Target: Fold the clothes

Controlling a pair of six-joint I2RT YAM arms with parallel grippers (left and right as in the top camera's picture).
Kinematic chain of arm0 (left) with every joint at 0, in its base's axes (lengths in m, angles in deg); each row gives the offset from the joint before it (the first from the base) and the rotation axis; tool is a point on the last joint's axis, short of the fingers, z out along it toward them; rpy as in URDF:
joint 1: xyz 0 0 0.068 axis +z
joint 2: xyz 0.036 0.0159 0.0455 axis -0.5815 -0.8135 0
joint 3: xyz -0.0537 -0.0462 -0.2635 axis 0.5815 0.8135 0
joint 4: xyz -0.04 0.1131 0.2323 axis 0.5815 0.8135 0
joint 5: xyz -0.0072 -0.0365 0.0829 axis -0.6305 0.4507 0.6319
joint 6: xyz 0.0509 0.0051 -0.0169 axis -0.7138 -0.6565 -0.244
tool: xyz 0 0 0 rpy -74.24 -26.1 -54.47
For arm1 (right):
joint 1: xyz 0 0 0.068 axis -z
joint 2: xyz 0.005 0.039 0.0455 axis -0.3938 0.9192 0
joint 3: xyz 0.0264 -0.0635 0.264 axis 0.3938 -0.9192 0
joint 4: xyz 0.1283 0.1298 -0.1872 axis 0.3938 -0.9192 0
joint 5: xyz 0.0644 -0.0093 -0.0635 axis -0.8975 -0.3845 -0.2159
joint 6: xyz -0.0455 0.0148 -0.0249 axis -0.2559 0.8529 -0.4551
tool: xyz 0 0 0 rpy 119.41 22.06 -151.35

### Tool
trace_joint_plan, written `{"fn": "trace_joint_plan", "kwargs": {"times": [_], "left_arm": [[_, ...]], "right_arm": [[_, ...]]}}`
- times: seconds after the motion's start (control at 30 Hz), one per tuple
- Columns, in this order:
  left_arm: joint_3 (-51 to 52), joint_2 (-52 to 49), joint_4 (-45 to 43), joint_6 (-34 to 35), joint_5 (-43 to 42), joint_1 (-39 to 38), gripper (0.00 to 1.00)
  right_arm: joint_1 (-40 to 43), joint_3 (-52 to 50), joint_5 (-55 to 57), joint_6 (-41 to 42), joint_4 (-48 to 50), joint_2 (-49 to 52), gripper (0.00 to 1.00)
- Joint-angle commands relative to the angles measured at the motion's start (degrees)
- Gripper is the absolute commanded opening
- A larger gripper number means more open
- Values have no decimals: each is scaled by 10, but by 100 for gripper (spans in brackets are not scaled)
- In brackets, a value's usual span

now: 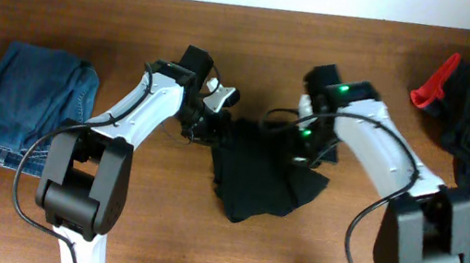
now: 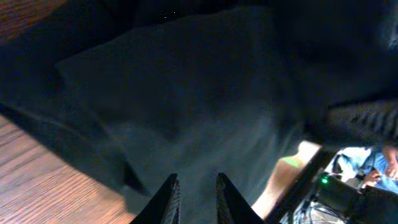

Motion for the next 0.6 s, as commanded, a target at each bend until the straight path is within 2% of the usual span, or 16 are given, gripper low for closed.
{"fn": "trace_joint_plan", "kwargs": {"times": [0.0,0.2,0.37,0.47,0.57], "left_arm": [[-10,4,-3,7,-27,0,20],[-10,4,3,7,22,0,20],[-10,4,29,7,70,0,20],[-10,4,32,17,71,-2,20],[-9,4,28,54,21,-11,19]], "right_arm": [[-39,9,5,22,8,-15,4],[-87,10,-1,22,31,-15,5],[-84,22,30,22,11,-15,5],[-72,50,52,22,-18,-15,5],[-63,89,63,22,-44,-15,5]]}}
